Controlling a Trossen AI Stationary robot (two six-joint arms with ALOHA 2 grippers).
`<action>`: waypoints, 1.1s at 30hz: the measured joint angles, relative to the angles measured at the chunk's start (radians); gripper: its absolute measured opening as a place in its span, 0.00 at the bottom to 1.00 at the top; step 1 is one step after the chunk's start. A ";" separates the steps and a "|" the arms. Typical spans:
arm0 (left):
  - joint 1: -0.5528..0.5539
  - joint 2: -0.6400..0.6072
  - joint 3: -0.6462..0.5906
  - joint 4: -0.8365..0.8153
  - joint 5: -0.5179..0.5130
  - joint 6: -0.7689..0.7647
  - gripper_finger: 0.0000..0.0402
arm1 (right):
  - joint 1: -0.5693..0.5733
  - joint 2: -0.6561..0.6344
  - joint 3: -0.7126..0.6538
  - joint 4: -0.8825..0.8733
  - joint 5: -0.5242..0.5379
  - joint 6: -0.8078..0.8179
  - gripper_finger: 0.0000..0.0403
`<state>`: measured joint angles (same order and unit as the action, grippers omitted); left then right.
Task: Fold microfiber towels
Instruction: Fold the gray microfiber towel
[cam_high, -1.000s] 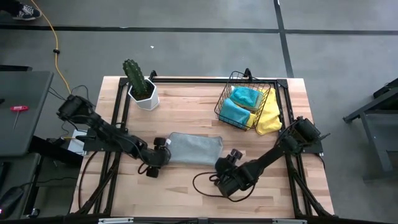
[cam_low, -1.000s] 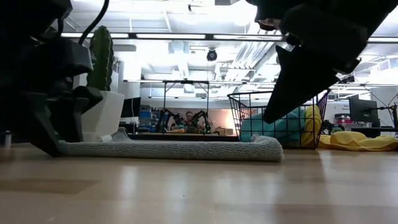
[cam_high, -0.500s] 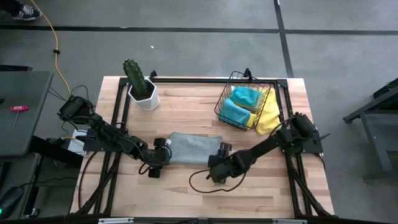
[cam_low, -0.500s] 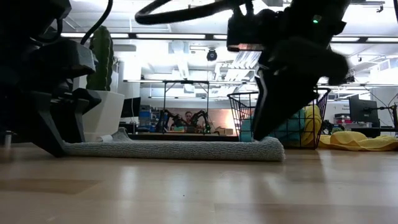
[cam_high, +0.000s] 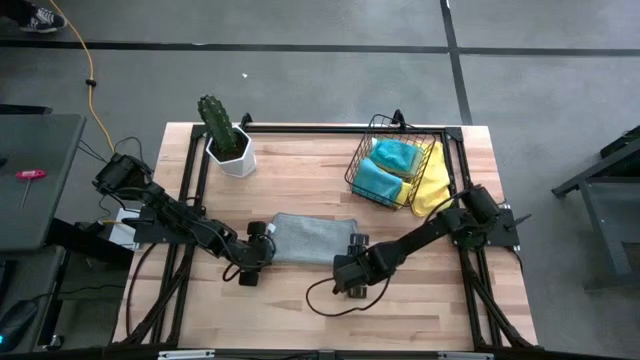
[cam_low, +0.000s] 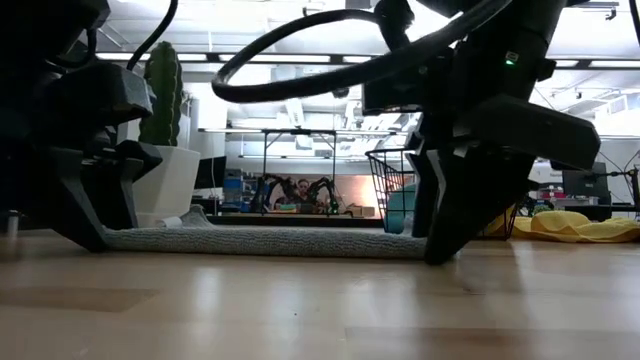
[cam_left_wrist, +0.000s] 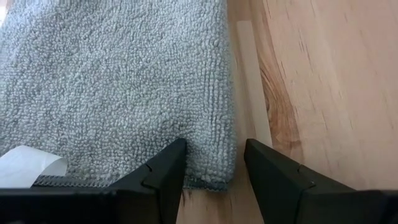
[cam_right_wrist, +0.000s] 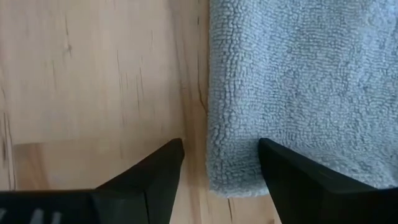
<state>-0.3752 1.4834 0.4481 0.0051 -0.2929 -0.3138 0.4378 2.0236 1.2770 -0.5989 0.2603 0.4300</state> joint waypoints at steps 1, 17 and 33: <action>0.000 0.000 0.000 0.000 -0.001 0.000 0.39 | 0.001 0.001 0.000 -0.002 -0.001 0.009 0.53; -0.036 -0.002 0.004 -0.041 0.062 -0.028 0.20 | 0.004 0.007 0.008 -0.038 -0.030 0.068 0.03; -0.144 -0.232 0.058 -0.246 0.253 -0.279 0.01 | 0.069 0.013 0.217 -0.167 -0.079 0.109 0.00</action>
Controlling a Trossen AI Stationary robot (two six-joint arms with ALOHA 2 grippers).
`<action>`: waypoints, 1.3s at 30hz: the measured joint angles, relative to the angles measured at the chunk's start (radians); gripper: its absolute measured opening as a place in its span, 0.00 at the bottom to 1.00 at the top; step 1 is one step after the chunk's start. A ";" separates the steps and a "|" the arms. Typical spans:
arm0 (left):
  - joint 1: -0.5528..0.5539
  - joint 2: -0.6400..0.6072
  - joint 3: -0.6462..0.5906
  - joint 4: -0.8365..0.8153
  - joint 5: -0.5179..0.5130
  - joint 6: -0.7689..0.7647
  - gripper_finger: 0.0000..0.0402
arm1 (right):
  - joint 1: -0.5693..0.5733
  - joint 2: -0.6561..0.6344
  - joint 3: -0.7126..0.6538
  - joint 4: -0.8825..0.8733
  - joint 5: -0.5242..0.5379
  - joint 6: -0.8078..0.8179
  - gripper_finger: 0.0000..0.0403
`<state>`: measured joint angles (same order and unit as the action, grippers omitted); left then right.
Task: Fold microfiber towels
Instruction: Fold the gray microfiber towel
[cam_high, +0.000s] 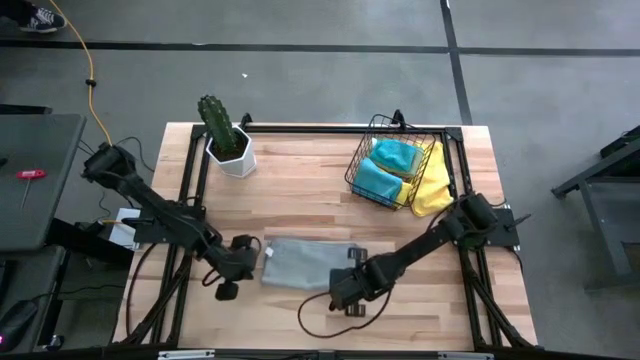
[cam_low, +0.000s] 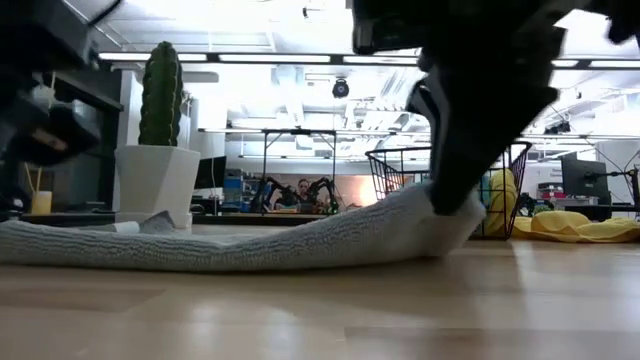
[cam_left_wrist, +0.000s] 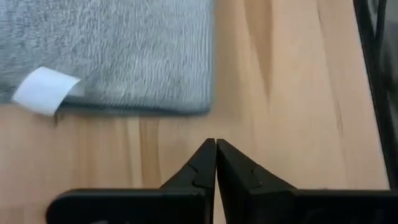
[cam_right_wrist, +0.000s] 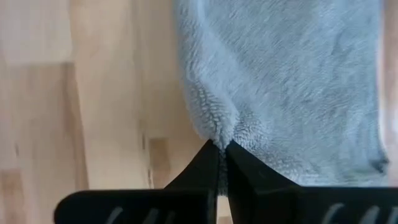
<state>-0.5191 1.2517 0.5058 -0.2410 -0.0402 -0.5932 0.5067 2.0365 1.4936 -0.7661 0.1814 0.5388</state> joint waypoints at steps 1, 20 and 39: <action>-0.003 -0.017 0.005 -0.023 -0.011 0.012 0.00 | -0.002 0.002 0.010 -0.011 0.008 0.000 0.00; -0.064 0.145 0.020 0.229 -0.131 0.212 0.18 | -0.035 -0.001 0.028 -0.020 0.009 0.003 0.00; -0.058 0.361 0.140 0.083 -0.240 0.227 0.30 | -0.031 -0.002 0.029 0.004 0.011 0.022 0.00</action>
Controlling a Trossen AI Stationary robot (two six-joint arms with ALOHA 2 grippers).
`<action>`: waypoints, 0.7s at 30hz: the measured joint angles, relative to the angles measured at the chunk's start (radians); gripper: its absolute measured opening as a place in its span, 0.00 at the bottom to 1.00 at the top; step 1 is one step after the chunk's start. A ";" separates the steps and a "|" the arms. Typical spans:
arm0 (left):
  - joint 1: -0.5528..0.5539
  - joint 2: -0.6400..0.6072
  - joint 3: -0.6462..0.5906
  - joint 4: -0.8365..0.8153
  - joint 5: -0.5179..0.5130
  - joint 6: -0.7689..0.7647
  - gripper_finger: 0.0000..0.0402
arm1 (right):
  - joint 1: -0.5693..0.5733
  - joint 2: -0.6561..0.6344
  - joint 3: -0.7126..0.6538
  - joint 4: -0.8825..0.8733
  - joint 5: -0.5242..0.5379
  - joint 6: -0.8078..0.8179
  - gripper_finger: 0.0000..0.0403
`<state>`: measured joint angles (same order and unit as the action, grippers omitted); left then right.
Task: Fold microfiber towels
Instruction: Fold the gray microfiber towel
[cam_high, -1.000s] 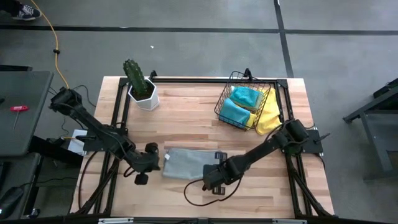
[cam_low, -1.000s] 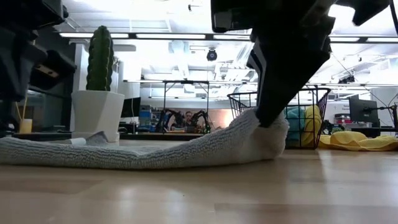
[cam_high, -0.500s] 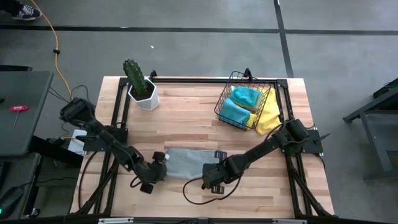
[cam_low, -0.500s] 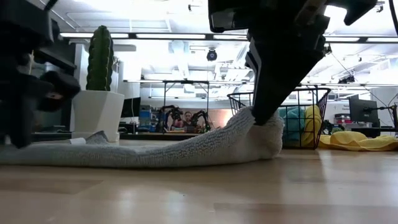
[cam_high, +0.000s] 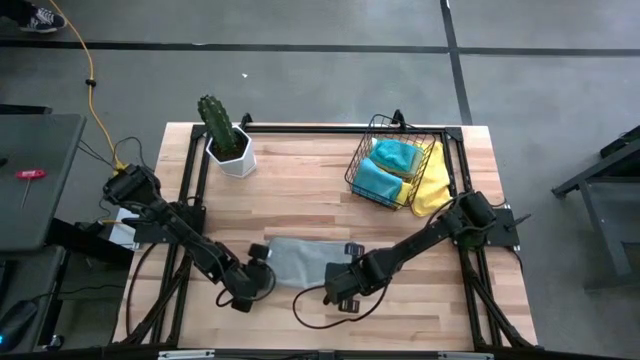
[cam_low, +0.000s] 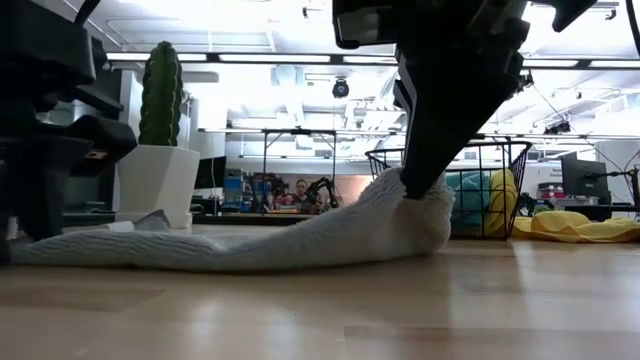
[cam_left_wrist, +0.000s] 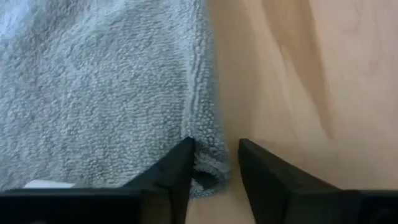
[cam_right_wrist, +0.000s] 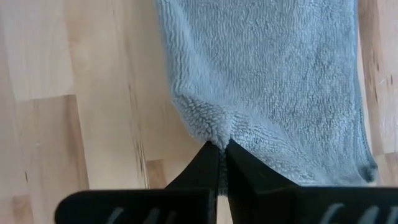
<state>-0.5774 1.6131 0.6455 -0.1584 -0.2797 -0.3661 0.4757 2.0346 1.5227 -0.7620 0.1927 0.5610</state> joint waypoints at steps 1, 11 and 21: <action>-0.002 0.000 0.005 -0.021 0.001 -0.010 0.26 | 0.001 0.000 0.000 0.000 -0.001 0.000 0.00; -0.037 0.005 0.105 -0.260 0.004 -0.082 0.03 | 0.003 -0.001 0.002 -0.019 -0.077 0.049 0.00; -0.045 0.005 0.208 -0.381 0.086 -0.176 0.01 | 0.007 0.016 0.002 0.040 -0.199 0.140 0.00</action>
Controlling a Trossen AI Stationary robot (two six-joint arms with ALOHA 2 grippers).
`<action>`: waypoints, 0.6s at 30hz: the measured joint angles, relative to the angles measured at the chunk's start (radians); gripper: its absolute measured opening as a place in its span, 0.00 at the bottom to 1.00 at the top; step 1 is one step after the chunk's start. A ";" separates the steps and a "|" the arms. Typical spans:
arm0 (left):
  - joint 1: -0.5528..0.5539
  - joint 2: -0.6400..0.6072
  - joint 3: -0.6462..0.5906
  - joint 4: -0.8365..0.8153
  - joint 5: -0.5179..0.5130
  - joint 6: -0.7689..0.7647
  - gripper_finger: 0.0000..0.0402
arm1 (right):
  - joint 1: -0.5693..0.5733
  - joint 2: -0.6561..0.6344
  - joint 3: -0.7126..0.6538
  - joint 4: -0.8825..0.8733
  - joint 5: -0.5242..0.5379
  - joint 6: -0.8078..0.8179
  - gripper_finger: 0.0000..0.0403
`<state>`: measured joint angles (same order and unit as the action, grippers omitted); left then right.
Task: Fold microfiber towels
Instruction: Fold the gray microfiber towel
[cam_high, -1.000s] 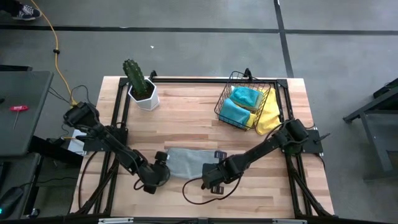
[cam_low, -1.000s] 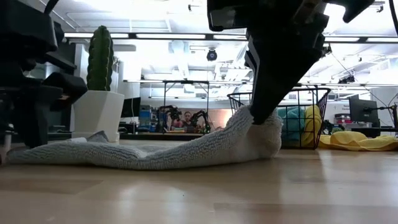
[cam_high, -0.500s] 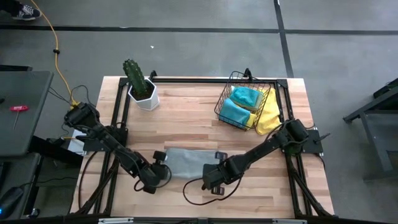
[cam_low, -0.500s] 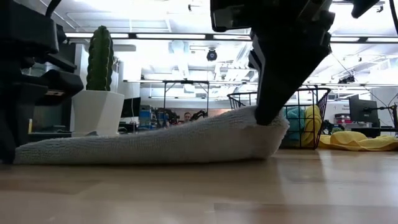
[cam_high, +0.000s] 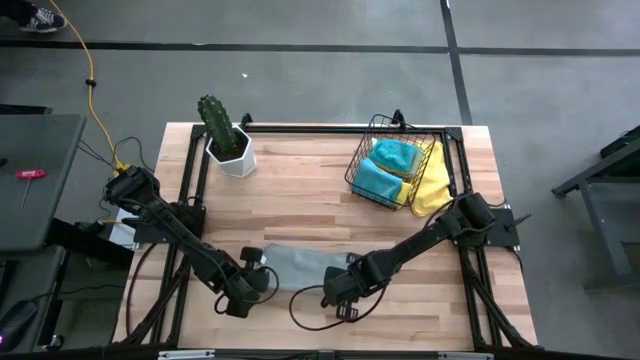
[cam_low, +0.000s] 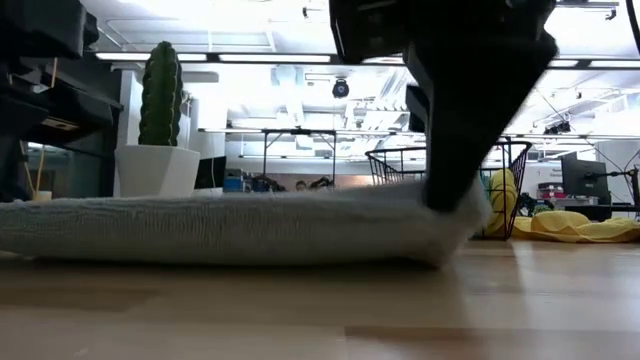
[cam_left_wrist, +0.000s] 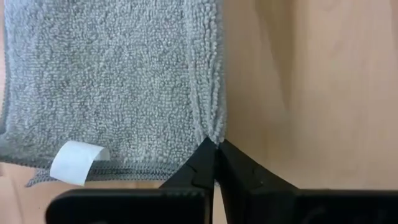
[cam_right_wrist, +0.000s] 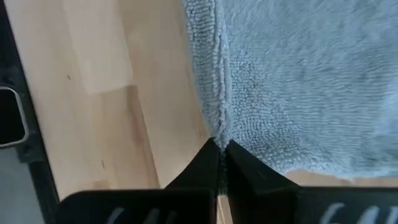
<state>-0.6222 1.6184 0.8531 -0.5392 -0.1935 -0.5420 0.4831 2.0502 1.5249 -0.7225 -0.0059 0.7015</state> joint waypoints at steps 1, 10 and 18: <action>0.000 0.000 0.001 0.003 0.006 -0.009 0.01 | 0.002 0.008 0.000 0.004 -0.003 0.000 0.00; -0.004 -0.001 -0.001 0.029 0.079 -0.136 0.01 | 0.061 0.038 0.000 0.134 -0.041 0.018 0.00; 0.001 -0.020 0.000 0.068 0.156 -0.136 0.01 | 0.087 0.038 0.000 0.158 -0.047 0.108 0.00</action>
<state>-0.6211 1.5979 0.8526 -0.4711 -0.0370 -0.6781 0.5698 2.0884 1.5246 -0.5647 -0.0525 0.8096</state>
